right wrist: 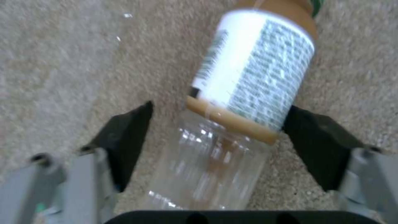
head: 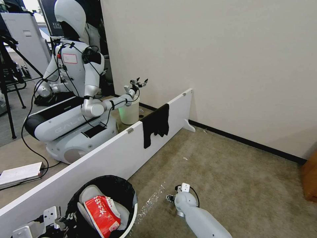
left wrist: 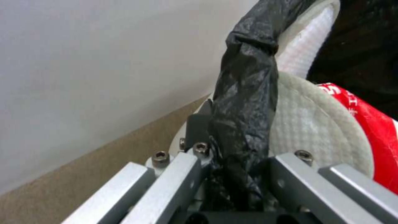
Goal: Pick up the trash bin, then pick up the garbage from the floor and place it into the trash bin.
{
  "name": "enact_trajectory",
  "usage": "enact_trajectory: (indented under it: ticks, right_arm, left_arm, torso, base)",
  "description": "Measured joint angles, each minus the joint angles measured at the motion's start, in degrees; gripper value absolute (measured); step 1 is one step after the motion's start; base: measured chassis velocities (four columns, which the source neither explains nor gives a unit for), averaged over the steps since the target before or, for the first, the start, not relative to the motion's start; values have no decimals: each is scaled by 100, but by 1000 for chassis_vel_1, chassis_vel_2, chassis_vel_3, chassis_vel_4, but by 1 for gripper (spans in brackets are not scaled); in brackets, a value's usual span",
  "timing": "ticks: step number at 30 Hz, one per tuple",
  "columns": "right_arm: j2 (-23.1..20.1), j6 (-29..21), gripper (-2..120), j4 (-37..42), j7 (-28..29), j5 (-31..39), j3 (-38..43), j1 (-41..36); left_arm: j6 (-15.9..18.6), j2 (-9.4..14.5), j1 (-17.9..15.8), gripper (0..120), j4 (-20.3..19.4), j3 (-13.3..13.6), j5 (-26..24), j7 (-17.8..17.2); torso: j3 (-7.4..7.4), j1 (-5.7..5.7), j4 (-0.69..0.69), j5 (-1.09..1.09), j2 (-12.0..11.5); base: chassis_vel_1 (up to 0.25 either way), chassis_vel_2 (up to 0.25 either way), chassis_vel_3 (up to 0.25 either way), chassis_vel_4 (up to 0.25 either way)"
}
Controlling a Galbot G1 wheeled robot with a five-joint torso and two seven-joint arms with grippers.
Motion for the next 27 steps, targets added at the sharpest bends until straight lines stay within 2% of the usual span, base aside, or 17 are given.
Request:
enact_trajectory:
  ticks: [1,4,5,6,8,10,16,21,22,24,25,26,27]
  right_arm:
    - [0,0,73,0,0,0,0,0]
    - [5,24,57,-113,-71,-83,50,-1]
    - [5,24,57,-113,-71,-83,50,-1]
    - [-3,31,51,-122,-84,-103,67,-13]
    - [-20,39,47,-110,-94,-116,71,-36]
    - [-71,46,39,-36,-95,-125,75,-97]
    - [-177,40,28,185,16,-94,52,-203]
    - [-349,7,28,520,157,-23,-14,-354]
    - [-531,-17,28,901,263,12,-56,-502]
    - [-652,-20,28,1177,314,24,-69,-590]
    - [-852,-8,28,1673,387,34,-70,-724]
    - [-852,-8,28,1673,387,34,-70,-724]
    - [-1113,36,28,2292,425,44,-58,-856]
  left_arm:
    - [0,0,0,1,0,0,0,0]
    - [-10,2,0,1,0,2,0,3]
    - [-10,2,0,1,0,2,0,3]
    - [-11,4,0,1,0,3,0,4]
    - [-14,4,0,1,0,4,0,4]
    - [-18,-1,-3,1,0,13,1,4]
    - [-19,-17,1,1,0,40,34,0]
    - [-12,-23,34,1,-33,74,59,-15]
    - [1,-23,49,1,-64,104,59,-27]
    - [10,-22,52,1,-76,127,55,-33]
    - [24,-22,53,1,-93,155,40,-43]
    - [24,-22,53,1,-93,155,40,-43]
    - [49,-13,50,1,-117,197,-47,-94]
  torso:
    - [0,0,0,0,0]
    - [0,0,0,0,0]
    - [0,0,0,0,0]
    - [-1,0,0,-1,1]
    - [-1,0,0,0,1]
    - [-1,-1,1,1,2]
    - [-1,-1,1,1,1]
    - [0,0,0,1,1]
    - [0,0,-1,1,0]
    - [0,0,-1,1,0]
    - [0,0,-2,1,0]
    - [0,0,-2,1,0]
    - [0,0,-1,2,0]
  base:
    - [0,0,0,0]
    - [0,0,0,0]
    - [0,0,0,0]
    - [0,0,0,0]
    - [0,0,0,0]
    - [0,0,0,0]
    - [0,0,0,0]
    - [0,0,0,0]
    - [0,0,0,0]
    - [0,0,0,0]
    - [0,0,0,0]
    - [0,0,0,0]
    - [0,0,0,0]
